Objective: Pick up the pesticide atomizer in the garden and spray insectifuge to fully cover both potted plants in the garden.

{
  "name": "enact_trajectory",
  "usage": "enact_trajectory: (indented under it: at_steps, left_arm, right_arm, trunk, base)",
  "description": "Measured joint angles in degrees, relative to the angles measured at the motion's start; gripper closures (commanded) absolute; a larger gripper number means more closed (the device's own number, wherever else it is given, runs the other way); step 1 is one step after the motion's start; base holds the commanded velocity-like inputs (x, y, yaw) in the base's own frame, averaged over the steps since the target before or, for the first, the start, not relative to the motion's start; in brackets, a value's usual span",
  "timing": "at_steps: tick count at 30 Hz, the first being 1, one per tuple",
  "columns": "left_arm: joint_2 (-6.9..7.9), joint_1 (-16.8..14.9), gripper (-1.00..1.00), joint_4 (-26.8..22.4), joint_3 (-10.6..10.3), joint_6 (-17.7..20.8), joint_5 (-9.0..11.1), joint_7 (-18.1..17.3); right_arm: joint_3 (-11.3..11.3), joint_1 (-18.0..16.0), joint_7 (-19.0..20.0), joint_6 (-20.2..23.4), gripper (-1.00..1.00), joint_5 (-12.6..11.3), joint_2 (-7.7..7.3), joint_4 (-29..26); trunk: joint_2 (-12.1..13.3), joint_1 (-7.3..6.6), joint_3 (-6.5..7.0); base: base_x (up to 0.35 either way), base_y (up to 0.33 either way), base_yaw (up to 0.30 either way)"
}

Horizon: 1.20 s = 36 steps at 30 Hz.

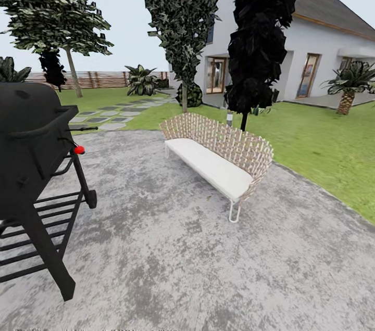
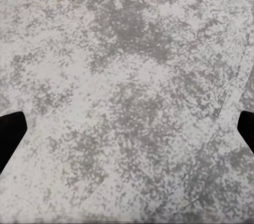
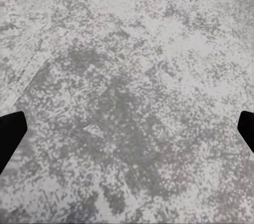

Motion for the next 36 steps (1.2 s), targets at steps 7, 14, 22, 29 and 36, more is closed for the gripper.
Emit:
enact_trajectory:
  at_steps: [7,14,22,29,36]
  left_arm:
    - [0.00,0.0,-1.00,0.0,0.0,0.0,0.0,0.0]
    - [0.00,0.0,-1.00,0.0,0.0,0.0,0.0,0.0]
    - [0.02,0.0,-1.00,0.0,0.1,0.1,-0.1,0.0]
    - [0.19,0.0,-1.00,0.0,0.1,0.2,-0.1,0.2]
    - [0.13,-0.1,-1.00,0.0,0.1,0.3,-0.1,0.2]
  right_arm:
    - [0.0,0.0,0.0,0.0,-1.00,0.0,0.00,0.0]
    - [0.1,0.0,0.0,0.0,-1.00,0.0,0.00,0.0]
    - [0.2,0.0,0.1,0.0,-1.00,0.0,0.01,-0.1]
    - [0.0,0.0,0.1,-0.3,-1.00,0.0,-0.20,-0.3]
    - [0.0,0.0,0.2,-0.2,-1.00,0.0,-0.26,-0.2]
  trunk:
    - [0.0,0.00,-0.26]
    - [0.0,0.00,-0.53]
    - [0.0,-0.01,-0.81]
    - [0.0,-0.04,-1.04]
    - [0.0,-0.04,-1.05]
  base:
    - [0.000,0.000,0.277]
    - [0.000,0.000,0.277]
    - [0.018,0.000,0.277]
    - [0.269,0.000,0.194]
    - [0.339,0.000,0.006]
